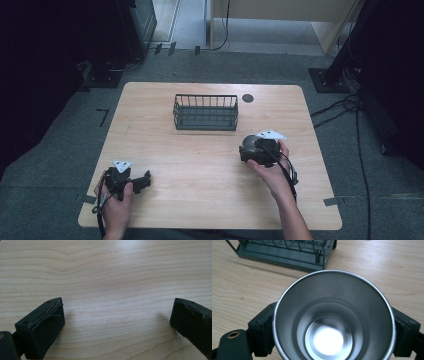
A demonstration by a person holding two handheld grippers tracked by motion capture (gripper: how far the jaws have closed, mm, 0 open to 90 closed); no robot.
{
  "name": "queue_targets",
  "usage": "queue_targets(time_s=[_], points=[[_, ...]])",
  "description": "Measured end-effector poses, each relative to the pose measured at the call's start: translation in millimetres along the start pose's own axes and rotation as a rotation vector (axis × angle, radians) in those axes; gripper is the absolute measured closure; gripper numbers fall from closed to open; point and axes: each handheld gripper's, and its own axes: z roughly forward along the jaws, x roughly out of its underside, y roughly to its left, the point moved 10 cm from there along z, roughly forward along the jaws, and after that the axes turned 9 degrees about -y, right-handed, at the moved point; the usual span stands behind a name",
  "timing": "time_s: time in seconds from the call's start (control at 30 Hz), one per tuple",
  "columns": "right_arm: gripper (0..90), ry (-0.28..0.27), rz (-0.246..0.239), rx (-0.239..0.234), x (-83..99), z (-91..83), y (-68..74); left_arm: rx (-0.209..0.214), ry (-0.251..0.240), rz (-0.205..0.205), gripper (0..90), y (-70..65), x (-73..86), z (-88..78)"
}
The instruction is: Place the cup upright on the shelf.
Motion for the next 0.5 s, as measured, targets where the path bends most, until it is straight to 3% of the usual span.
queue_targets(time_s=[0.5], points=[[13.8, -0.018, -0.011, -0.046, -34.7, -2.1, 15.8, 0.000, -0.002, -0.002, 0.0, -0.2, -0.2, 0.1]])
